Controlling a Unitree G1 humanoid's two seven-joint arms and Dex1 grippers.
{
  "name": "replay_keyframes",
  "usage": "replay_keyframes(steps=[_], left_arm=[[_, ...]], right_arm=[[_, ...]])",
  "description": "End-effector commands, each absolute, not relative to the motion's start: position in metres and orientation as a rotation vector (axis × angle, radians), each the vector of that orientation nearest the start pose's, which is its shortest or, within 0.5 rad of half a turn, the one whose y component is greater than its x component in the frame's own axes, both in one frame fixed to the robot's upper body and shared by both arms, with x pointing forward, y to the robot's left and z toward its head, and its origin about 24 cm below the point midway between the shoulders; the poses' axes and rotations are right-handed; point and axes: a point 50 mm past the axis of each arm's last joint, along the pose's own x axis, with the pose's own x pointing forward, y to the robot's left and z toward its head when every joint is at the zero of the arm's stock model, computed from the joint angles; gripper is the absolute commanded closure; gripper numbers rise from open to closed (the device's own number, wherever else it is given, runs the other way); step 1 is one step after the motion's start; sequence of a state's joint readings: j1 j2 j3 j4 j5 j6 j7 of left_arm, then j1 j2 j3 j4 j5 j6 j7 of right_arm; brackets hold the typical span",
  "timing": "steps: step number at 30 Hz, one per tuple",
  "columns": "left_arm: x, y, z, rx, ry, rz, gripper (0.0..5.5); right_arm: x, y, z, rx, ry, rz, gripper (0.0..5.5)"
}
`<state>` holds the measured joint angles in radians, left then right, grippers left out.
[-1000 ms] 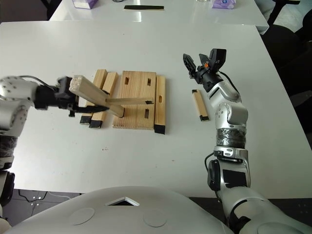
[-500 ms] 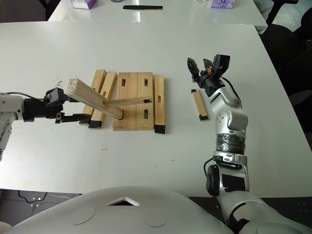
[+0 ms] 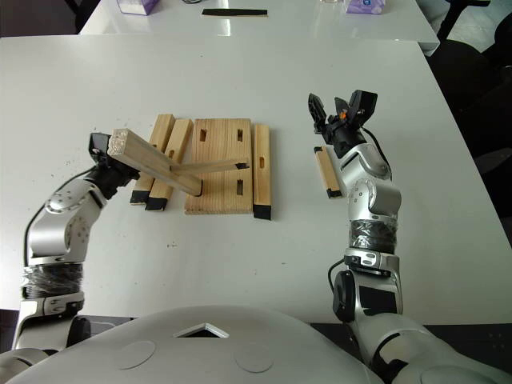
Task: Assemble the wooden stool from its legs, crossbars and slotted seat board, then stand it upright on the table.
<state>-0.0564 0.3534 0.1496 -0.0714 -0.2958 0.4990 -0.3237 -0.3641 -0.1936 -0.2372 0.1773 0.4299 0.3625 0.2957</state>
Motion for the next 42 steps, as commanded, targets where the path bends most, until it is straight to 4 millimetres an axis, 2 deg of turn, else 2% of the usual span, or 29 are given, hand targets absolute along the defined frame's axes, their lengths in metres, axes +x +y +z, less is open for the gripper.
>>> replay_keyframes(steps=[1, 12, 20, 26, 30, 38, 42], left_arm=[[0.258, 0.222, 0.047, 0.001, 0.383, -0.193, 2.42], [0.246, 0.229, 0.038, 0.043, 0.518, -0.19, 2.42], [0.226, 0.228, 0.049, 0.04, 0.565, -0.211, 2.42], [0.212, 0.235, 0.054, 0.052, 0.629, -0.185, 2.42], [0.216, 0.233, 0.052, 0.057, 0.654, -0.204, 2.42], [0.224, 0.233, 0.032, 0.067, 0.693, -0.221, 3.49], [0.221, 0.239, 0.029, 0.091, 0.675, -0.213, 3.5]], right_arm=[[0.32, -0.189, 0.085, 0.332, 0.082, 0.221, 1.73], [0.308, -0.185, 0.07, 0.34, 0.107, 0.193, 1.73], [0.295, -0.188, 0.06, 0.356, 0.125, 0.152, 1.73], [0.292, -0.19, 0.06, 0.366, 0.122, 0.13, 1.73], [0.288, -0.189, 0.056, 0.378, 0.128, 0.11, 1.73], [0.292, -0.176, 0.056, 0.396, 0.122, 0.136, 1.73], [0.291, -0.179, 0.059, 0.406, 0.094, 0.119, 1.73]])
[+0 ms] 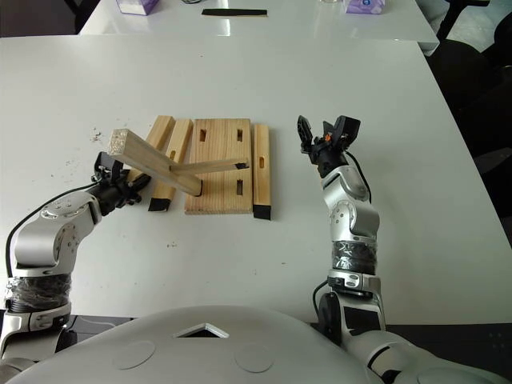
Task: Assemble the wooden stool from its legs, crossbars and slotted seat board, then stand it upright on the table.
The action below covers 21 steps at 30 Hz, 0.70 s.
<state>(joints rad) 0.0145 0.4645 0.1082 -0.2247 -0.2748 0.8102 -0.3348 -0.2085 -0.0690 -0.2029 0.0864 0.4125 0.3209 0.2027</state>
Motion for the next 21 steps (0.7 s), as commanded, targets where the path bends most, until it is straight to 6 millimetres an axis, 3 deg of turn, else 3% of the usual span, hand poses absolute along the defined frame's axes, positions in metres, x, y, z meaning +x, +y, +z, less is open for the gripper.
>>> replay_keyframes(steps=[1, 5, 7, 8, 10, 13, 15, 17, 19, 21], left_arm=[[0.222, 0.242, 0.031, 0.085, 0.658, -0.201, 3.5], [0.245, 0.255, 0.064, -0.021, 0.468, -0.109, 3.5], [0.265, 0.262, 0.097, -0.144, 0.274, -0.048, 3.5], [0.273, 0.265, 0.116, -0.226, 0.155, -0.019, 3.5], [0.283, 0.262, 0.152, -0.356, -0.061, -0.036, 3.5], [0.286, 0.255, 0.204, -0.457, -0.295, -0.175, 3.5], [0.282, 0.251, 0.229, -0.467, -0.387, -0.282, 3.5], [0.28, 0.246, 0.25, -0.447, -0.44, -0.426, 3.5], [0.28, 0.233, 0.269, -0.427, -0.455, -0.617, 3.5], [0.282, 0.214, 0.282, -0.399, -0.432, -0.822, 3.5]], right_arm=[[0.292, -0.18, 0.06, 0.412, 0.091, 0.11, 1.73], [0.3, -0.187, 0.058, 0.31, 0.178, 0.011, 1.73], [0.311, -0.188, 0.062, 0.092, 0.185, -0.013, 1.73], [0.319, -0.186, 0.067, -0.11, 0.155, -0.027, 1.73], [0.332, -0.184, 0.086, -0.309, 0.054, -0.068, 1.73], [0.347, -0.169, 0.138, -0.392, -0.217, -0.074, 1.73], [0.351, -0.161, 0.159, -0.42, -0.32, -0.057, 1.73], [0.353, -0.154, 0.175, -0.326, -0.364, -0.004, 1.73], [0.352, -0.147, 0.193, -0.043, -0.345, 0.1, 1.73], [0.338, -0.138, 0.223, 0.232, -0.426, 0.335, 1.73]])
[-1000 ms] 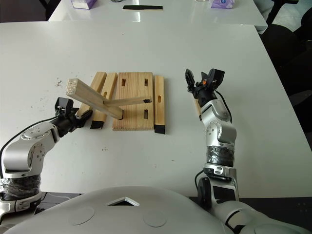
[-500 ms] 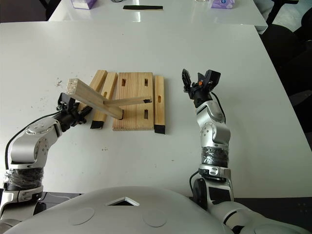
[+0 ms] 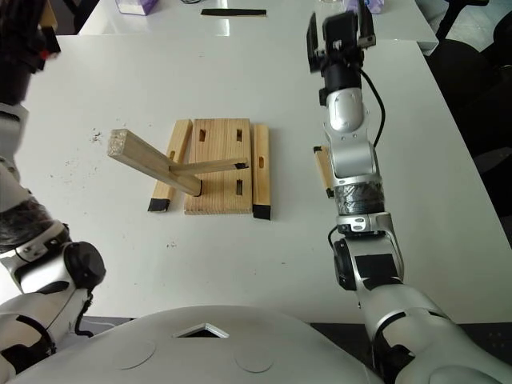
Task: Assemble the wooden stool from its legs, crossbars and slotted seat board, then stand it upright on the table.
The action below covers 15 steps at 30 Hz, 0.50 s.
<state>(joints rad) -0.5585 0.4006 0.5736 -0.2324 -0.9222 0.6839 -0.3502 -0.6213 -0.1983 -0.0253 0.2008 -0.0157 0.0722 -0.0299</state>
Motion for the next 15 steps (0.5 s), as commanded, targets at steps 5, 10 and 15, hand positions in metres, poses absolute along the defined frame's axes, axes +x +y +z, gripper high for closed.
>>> replay_keyframes(steps=[5, 10, 15], left_arm=[[0.283, 0.185, 0.286, -0.346, -0.285, -1.197, 3.5], [0.276, 0.173, 0.28, -0.343, -0.199, -1.398, 3.5], [0.269, 0.165, 0.281, -0.314, -0.123, -1.583, 3.5]], right_arm=[[0.296, -0.126, 0.272, 0.499, -0.478, 0.921, 1.73], [0.291, -0.122, 0.277, 0.46, -0.349, 1.164, 0.93], [0.282, -0.117, 0.297, 0.486, -0.307, 1.372, 0.73]])
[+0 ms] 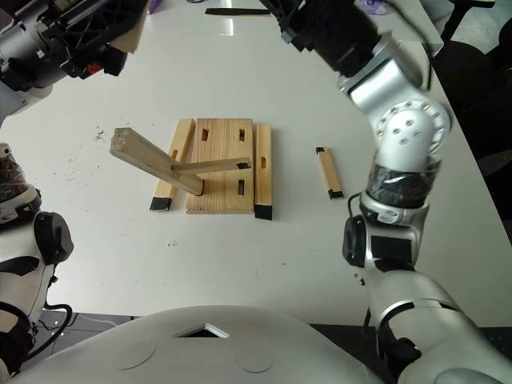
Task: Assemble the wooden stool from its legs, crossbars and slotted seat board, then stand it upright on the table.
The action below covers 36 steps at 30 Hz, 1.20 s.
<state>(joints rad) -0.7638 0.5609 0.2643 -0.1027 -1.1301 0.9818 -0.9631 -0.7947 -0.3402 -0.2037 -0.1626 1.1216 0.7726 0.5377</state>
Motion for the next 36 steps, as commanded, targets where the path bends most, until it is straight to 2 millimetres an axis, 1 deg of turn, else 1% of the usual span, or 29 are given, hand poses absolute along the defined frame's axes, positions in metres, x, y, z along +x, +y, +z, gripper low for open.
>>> replay_keyframes(steps=[1, 3, 5, 9, 12, 15, 23, 27, 28, 30, 31, 32, 36], left_arm=[[0.269, 0.166, 0.282, -0.303, -0.12, -1.593, 3.5], [0.27, 0.167, 0.283, -0.283, -0.116, -1.6, 3.5], [0.27, 0.166, 0.282, -0.27, -0.105, -1.623, 3.5], [0.27, 0.165, 0.281, -0.253, -0.072, -1.656, 3.5], [0.272, 0.167, 0.283, -0.234, -0.068, -1.653, 3.5], [0.274, 0.168, 0.282, -0.207, -0.048, -1.64, 3.5], [0.277, 0.166, 0.279, -0.121, -0.039, -1.649, 3.5], [0.276, 0.167, 0.277, -0.096, -0.041, -1.646, 3.5], [0.276, 0.167, 0.276, -0.09, -0.036, -1.644, 3.5], [0.276, 0.168, 0.275, -0.081, -0.027, -1.644, 3.5], [0.276, 0.169, 0.274, -0.076, -0.022, -1.644, 3.5], [0.276, 0.169, 0.273, -0.072, -0.02, -1.643, 3.5], [0.277, 0.171, 0.271, -0.064, -0.013, -1.638, 3.5]], right_arm=[[0.279, -0.115, 0.3, 0.486, -0.304, 1.426, 0.73], [0.275, -0.114, 0.304, 0.475, -0.297, 1.487, 0.73], [0.273, -0.115, 0.306, 0.454, -0.291, 1.511, 0.73], [0.267, -0.121, 0.311, 0.406, -0.323, 1.528, 0.73], [0.268, -0.125, 0.312, 0.397, -0.332, 1.501, 0.73], [0.268, -0.122, 0.312, 0.386, -0.33, 1.51, 0.73], [0.271, -0.1, 0.302, 0.349, -0.273, 1.543, 0.73], [0.272, -0.098, 0.303, 0.334, -0.269, 1.555, 0.73], [0.273, -0.098, 0.303, 0.329, -0.268, 1.549, 0.92], [0.274, -0.099, 0.303, 0.325, -0.271, 1.542, 1.06], [0.274, -0.1, 0.304, 0.326, -0.274, 1.54, 1.26], [0.275, -0.1, 0.304, 0.327, -0.276, 1.54, 1.34], [0.275, -0.103, 0.304, 0.318, -0.282, 1.534, 2.01]])
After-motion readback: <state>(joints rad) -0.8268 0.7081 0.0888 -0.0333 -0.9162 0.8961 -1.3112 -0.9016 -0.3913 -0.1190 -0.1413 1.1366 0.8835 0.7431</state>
